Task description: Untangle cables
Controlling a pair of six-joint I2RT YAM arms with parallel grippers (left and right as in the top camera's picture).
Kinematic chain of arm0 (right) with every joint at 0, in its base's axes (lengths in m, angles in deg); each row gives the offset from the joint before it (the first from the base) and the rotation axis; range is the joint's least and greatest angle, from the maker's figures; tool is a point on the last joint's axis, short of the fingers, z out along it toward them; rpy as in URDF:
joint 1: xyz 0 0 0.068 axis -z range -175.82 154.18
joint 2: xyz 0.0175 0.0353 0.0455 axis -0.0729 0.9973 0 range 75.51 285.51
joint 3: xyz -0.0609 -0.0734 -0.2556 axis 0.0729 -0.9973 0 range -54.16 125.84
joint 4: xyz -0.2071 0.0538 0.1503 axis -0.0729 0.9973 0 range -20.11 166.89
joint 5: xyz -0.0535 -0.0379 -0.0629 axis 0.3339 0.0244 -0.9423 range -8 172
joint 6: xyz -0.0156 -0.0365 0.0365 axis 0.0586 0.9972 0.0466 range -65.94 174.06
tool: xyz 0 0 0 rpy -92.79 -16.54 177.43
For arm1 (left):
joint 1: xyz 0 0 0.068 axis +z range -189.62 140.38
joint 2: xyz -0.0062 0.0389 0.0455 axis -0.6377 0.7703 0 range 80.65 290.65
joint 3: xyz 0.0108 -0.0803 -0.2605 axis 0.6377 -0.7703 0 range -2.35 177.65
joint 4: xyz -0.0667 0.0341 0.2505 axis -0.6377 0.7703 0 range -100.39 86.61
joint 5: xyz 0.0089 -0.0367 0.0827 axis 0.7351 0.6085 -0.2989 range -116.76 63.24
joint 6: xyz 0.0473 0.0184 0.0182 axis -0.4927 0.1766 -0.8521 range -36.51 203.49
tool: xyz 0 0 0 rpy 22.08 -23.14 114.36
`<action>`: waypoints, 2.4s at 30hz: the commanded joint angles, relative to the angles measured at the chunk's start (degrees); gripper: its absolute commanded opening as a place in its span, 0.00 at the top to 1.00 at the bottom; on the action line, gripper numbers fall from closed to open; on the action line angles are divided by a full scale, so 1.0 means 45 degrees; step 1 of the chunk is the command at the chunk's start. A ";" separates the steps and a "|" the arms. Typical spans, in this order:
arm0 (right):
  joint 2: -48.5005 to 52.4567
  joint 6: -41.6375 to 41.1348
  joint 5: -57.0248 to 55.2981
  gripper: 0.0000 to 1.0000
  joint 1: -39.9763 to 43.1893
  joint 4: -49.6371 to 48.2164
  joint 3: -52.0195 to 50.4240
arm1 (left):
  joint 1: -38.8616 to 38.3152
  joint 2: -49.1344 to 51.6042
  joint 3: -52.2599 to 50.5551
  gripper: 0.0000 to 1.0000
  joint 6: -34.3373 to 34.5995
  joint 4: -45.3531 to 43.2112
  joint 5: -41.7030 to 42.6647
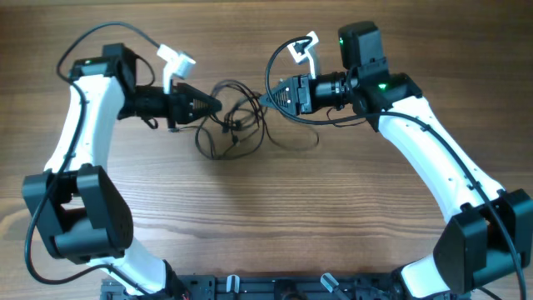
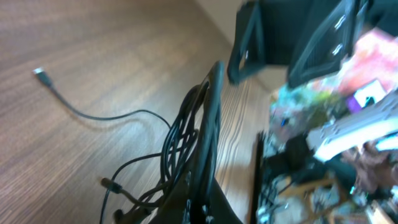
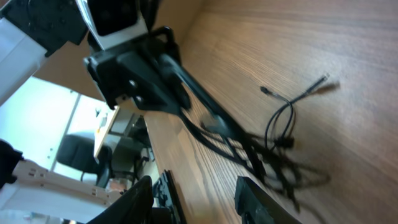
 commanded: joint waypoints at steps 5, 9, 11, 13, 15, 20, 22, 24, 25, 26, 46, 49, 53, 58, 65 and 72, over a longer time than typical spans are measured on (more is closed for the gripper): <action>-0.0267 -0.0398 -0.2861 0.68 -0.1020 0.0529 0.0097 | 0.0141 0.0141 -0.0058 0.96 0.0738 -0.0039 0.3317; -0.0194 -0.0447 -0.4697 0.69 -0.1661 0.0476 0.0092 | 0.0131 0.0146 -0.0058 0.96 0.1404 -0.0024 0.3531; -0.0194 -0.1122 -0.4823 0.69 -0.1690 0.0199 0.0092 | 0.0058 0.0141 -0.0058 0.96 0.1399 0.0010 0.3487; -0.0194 -0.1972 -0.4823 0.75 -0.1690 -0.0141 0.0092 | -0.0049 0.0141 -0.0058 0.96 0.1399 0.0005 0.3444; -0.0194 -0.3599 -0.4823 0.82 -0.1690 -0.0495 0.0092 | -0.0151 0.0146 -0.0058 0.96 0.1394 0.0000 0.3439; -0.0194 -0.7786 -0.4813 0.76 -0.1690 -0.0724 0.0092 | -0.0282 0.0141 -0.0058 0.96 0.1379 -0.0049 0.3385; -0.0194 -0.8820 -0.4813 0.66 -0.1715 -0.0636 0.0092 | -0.0277 0.0146 -0.0058 0.96 0.1341 -0.0053 0.3351; -0.0194 -0.9894 -0.4818 0.58 -0.1715 -0.0627 0.0092 | -0.0282 0.0141 -0.0058 0.96 0.1326 -0.0092 0.3303; -0.0194 -1.0477 -0.4823 0.55 -0.1715 -0.0627 0.0092 | -0.0282 0.0141 -0.0058 0.96 0.1277 -0.0092 0.3254; -0.0194 -1.1035 -0.4823 0.55 -0.1715 -0.0719 0.0092 | -0.0282 0.0146 -0.0058 0.96 0.1253 -0.0097 0.3230; -0.0131 -1.6407 -0.5595 0.66 -0.1729 -0.1180 0.0029 | -0.0364 0.0146 -0.0058 0.96 0.1243 -0.0811 0.3060; -0.0029 -1.6951 -0.5595 0.66 -0.1778 -0.1229 0.0029 | -0.0491 0.0146 -0.0058 0.96 0.1248 -0.0903 0.3060; 0.0219 -1.7058 -0.5673 0.66 -0.2040 -0.1399 0.0029 | -0.0889 0.0146 -0.0058 0.96 0.1248 -0.1010 0.3060; 0.0321 -1.6874 -0.6125 0.67 -0.2181 -0.1520 0.0029 | -0.1209 0.0141 -0.0058 0.96 0.1253 -0.1078 0.2856; 0.0321 -1.5028 -0.6941 0.82 -0.2152 -0.1083 0.0029 | -0.1209 0.0146 -0.0058 0.96 0.1258 -0.0942 0.2380; 0.0442 -1.6276 -0.7563 0.75 -0.2205 -0.1112 0.0029 | -0.1209 0.0141 -0.0058 0.96 0.1253 -0.0947 0.2385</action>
